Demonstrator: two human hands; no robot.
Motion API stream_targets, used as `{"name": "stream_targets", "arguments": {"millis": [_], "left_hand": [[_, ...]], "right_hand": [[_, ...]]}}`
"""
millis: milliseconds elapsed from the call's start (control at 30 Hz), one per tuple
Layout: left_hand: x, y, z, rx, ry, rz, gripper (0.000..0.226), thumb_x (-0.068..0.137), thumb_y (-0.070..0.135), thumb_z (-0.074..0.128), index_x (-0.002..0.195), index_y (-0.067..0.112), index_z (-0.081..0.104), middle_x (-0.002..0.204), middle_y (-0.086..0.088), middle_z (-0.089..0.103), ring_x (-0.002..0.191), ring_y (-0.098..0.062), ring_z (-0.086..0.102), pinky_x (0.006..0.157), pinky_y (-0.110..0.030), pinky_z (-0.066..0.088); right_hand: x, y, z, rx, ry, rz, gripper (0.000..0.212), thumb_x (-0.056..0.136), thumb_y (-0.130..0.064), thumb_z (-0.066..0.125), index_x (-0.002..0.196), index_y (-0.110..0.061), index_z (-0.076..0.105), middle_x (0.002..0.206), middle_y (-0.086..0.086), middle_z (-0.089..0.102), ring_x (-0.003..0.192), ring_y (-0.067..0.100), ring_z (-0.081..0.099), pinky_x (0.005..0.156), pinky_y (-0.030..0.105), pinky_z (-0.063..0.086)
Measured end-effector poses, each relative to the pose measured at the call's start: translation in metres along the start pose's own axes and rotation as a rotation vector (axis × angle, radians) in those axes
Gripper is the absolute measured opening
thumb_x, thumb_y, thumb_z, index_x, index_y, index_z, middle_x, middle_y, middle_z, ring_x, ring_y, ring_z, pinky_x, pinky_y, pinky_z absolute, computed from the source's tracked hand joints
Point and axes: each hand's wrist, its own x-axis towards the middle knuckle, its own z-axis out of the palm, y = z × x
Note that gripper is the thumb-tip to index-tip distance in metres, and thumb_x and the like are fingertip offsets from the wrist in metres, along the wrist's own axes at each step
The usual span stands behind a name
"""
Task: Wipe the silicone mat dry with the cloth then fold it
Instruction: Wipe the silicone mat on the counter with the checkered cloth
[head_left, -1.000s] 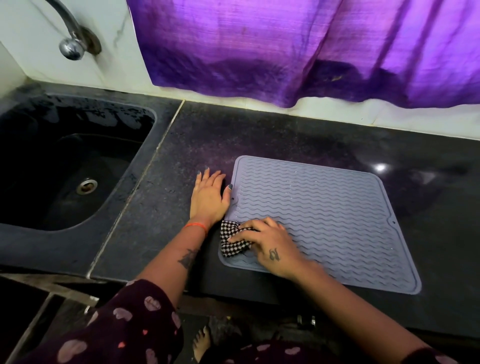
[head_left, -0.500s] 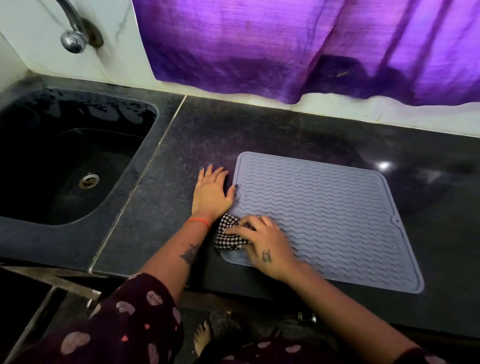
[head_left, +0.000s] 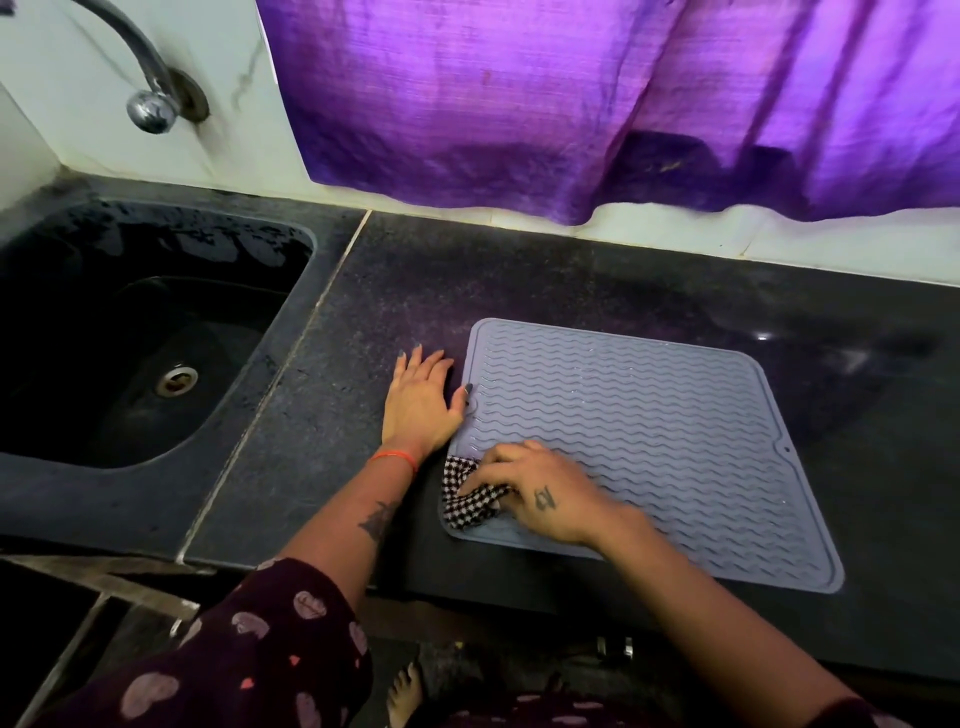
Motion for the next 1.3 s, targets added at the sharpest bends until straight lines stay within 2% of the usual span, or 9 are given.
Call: {"name": "stream_targets", "arguments": {"millis": [100, 233, 333, 500, 633, 733, 867, 1133, 1300], "left_hand": [[0.001, 0.000, -0.001, -0.007, -0.001, 0.004, 0.063, 0.085, 0.047, 0.032, 0.132, 0.008, 0.050, 0.144, -0.009, 0.043, 0.141, -0.029, 0.022, 0.118, -0.037, 0.002], [0.003, -0.001, 0.000, 0.006, -0.004, 0.003, 0.057, 0.090, 0.045, 0.037, 0.134, 0.009, 0.048, 0.145, -0.008, 0.042, 0.142, -0.028, 0.021, 0.118, -0.038, 0.002], [0.003, 0.000, 0.000, 0.007, -0.009, -0.004, 0.064, 0.086, 0.049, 0.031, 0.133, 0.010, 0.048, 0.145, -0.007, 0.042, 0.142, -0.027, 0.021, 0.118, -0.037, 0.002], [0.003, 0.000, 0.000, 0.004, -0.006, -0.004, 0.065, 0.085, 0.049, 0.030, 0.133, 0.010, 0.048, 0.145, -0.007, 0.042, 0.142, -0.027, 0.020, 0.118, -0.037, 0.002], [0.003, -0.001, 0.000, 0.002, -0.003, -0.001, 0.064, 0.085, 0.049, 0.030, 0.133, 0.010, 0.049, 0.145, -0.007, 0.042, 0.142, -0.027, 0.021, 0.118, -0.037, 0.002], [0.003, -0.001, 0.001, -0.007, 0.004, -0.003, 0.064, 0.085, 0.048, 0.031, 0.133, 0.009, 0.049, 0.145, -0.007, 0.043, 0.142, -0.027, 0.021, 0.118, -0.037, 0.002], [0.003, 0.000, 0.000, -0.019, 0.005, -0.003, 0.064, 0.084, 0.048, 0.031, 0.133, 0.010, 0.048, 0.145, -0.007, 0.042, 0.142, -0.027, 0.021, 0.118, -0.037, 0.002], [0.002, -0.002, 0.000, -0.101, 0.043, -0.013, 0.059, 0.087, 0.047, 0.043, 0.133, 0.010, 0.049, 0.145, -0.007, 0.043, 0.142, -0.026, 0.022, 0.118, -0.036, 0.003], [0.004, -0.004, -0.001, -0.241, 0.114, -0.064, 0.059, 0.082, 0.043, 0.066, 0.130, 0.011, 0.052, 0.143, -0.006, 0.045, 0.141, -0.025, 0.024, 0.118, -0.034, 0.003]], "right_hand": [[-0.004, 0.016, -0.019, 0.323, -0.143, 0.095, 0.030, 0.088, -0.019, 0.060, 0.113, -0.037, 0.062, 0.116, -0.012, 0.062, 0.108, 0.010, 0.054, 0.094, 0.032, 0.042], [-0.013, 0.024, -0.032, 1.111, 0.028, 0.385, 0.016, 0.091, -0.021, 0.054, 0.107, -0.020, 0.056, 0.099, 0.003, 0.064, 0.084, 0.014, 0.062, 0.070, 0.025, 0.051], [-0.009, 0.024, -0.030, 1.423, 0.103, 0.521, 0.045, 0.069, -0.030, 0.070, 0.108, -0.016, 0.053, 0.092, 0.005, 0.066, 0.075, 0.016, 0.064, 0.055, 0.025, 0.052], [0.001, 0.017, -0.013, 1.195, 0.181, 0.583, 0.042, 0.067, -0.008, 0.078, 0.104, -0.017, 0.059, 0.101, 0.005, 0.067, 0.091, 0.020, 0.061, 0.070, 0.028, 0.050], [0.004, 0.011, -0.006, 0.162, 0.339, 0.369, 0.050, 0.073, -0.034, 0.075, 0.119, -0.023, 0.058, 0.108, 0.001, 0.063, 0.100, 0.018, 0.051, 0.080, 0.027, 0.037], [0.001, 0.005, 0.005, -0.219, 0.387, 0.329, 0.060, 0.083, -0.044, 0.059, 0.136, -0.028, 0.037, 0.111, 0.001, 0.063, 0.102, 0.022, 0.047, 0.080, 0.035, 0.034], [-0.006, 0.010, 0.028, -0.322, 0.403, 0.318, 0.061, 0.083, -0.064, 0.039, 0.132, -0.028, 0.045, 0.121, 0.010, 0.053, 0.101, 0.025, 0.052, 0.079, 0.040, 0.046], [0.023, 0.020, -0.007, -0.089, 0.335, 0.269, 0.054, 0.090, -0.040, 0.052, 0.140, -0.027, 0.034, 0.128, -0.001, 0.053, 0.113, 0.021, 0.048, 0.091, 0.033, 0.038], [0.032, 0.013, 0.009, -0.273, 0.259, 0.247, 0.055, 0.090, -0.046, 0.049, 0.138, -0.024, 0.038, 0.130, -0.001, 0.050, 0.116, 0.022, 0.041, 0.094, 0.037, 0.033]]}}
